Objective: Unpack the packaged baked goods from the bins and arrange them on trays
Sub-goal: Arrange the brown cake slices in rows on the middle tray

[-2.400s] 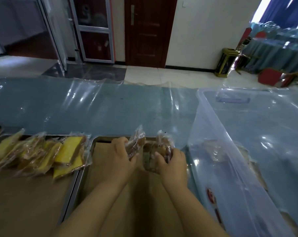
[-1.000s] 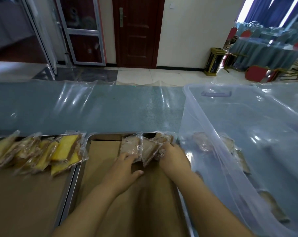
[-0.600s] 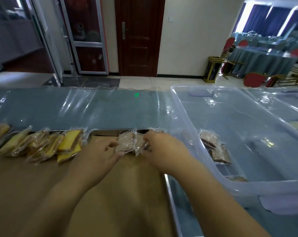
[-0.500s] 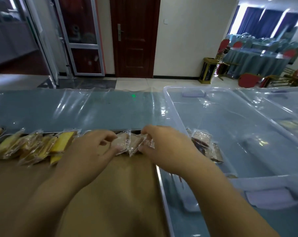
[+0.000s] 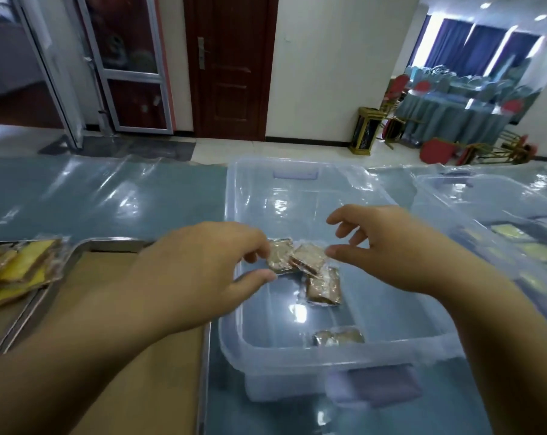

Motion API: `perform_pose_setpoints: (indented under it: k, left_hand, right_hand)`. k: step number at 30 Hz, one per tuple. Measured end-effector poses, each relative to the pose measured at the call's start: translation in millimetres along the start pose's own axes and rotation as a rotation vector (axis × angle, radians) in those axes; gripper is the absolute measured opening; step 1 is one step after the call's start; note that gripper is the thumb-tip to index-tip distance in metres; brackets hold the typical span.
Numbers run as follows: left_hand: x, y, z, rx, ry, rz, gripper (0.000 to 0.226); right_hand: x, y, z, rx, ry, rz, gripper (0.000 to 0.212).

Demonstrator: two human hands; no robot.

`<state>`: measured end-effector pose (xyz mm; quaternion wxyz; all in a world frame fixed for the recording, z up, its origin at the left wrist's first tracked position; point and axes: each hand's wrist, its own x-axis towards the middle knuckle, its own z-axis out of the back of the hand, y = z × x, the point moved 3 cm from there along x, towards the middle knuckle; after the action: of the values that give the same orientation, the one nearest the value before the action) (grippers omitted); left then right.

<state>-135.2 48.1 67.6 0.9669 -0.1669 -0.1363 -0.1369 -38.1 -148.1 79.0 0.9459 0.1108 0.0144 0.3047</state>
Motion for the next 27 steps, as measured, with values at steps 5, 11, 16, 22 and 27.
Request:
perform_pose_setpoints:
  k: [5, 11, 16, 22, 27]
  left_hand:
    - [49, -17, -57, 0.202, 0.287, 0.026, 0.032]
    - [92, -12, -111, 0.341, 0.589, 0.070, 0.034]
    - [134, 2, -144, 0.439, 0.749, 0.101, 0.034]
    - [202, 37, -194, 0.446, 0.749, 0.171, 0.024]
    - [230, 59, -241, 0.379, 0.780, 0.301, 0.032]
  right_hand:
    - [19, -66, -23, -0.163, 0.243, 0.004, 0.051]
    - [51, -95, -57, -0.380, 0.558, 0.114, 0.056]
    - [83, -92, -90, -0.465, 0.702, 0.243, 0.059]
    - [91, -101, -135, -0.565, 0.875, 0.272, 0.053]
    - [84, -107, -153, -0.610, 0.957, 0.263, 0.068]
